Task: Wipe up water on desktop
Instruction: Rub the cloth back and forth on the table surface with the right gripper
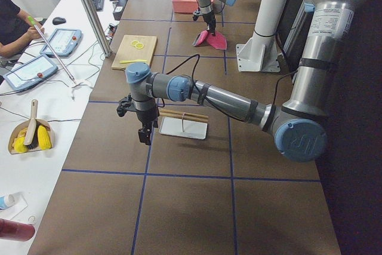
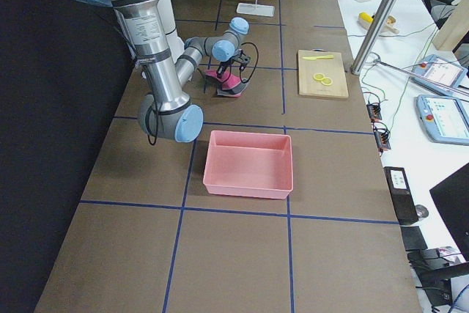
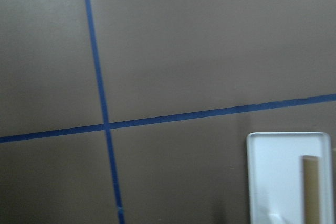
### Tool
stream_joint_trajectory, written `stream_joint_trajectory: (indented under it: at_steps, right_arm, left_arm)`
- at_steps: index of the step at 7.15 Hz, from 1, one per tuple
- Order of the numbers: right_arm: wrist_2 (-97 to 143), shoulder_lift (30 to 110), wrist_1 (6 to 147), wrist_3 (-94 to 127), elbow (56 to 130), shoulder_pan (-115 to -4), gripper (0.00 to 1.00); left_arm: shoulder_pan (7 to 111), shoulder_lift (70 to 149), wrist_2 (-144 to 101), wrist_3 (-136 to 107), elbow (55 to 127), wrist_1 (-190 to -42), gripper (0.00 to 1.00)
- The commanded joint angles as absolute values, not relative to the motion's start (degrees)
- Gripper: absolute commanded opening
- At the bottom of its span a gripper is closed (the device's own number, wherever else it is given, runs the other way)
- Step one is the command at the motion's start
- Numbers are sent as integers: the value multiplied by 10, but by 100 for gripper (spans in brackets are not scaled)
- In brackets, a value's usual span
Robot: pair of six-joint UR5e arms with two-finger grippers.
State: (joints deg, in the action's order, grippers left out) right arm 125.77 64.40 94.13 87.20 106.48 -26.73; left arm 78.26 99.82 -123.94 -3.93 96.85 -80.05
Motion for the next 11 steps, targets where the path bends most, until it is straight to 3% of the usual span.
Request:
stream_joint_trajectory:
  at_steps: [1,6,11]
  right_arm:
    - [1258,644,941,860,1036,-306,0]
    - [1263,641,942,742,954,-422,0]
    - [1271,625,947,712,973,-501,0]
  left_arm:
    - [786,998,-1240,-32,960,-801,100]
    - [786,998,-1241,-35,960,-805,100]
    - [786,998,-1241,-35,959,-805,100]
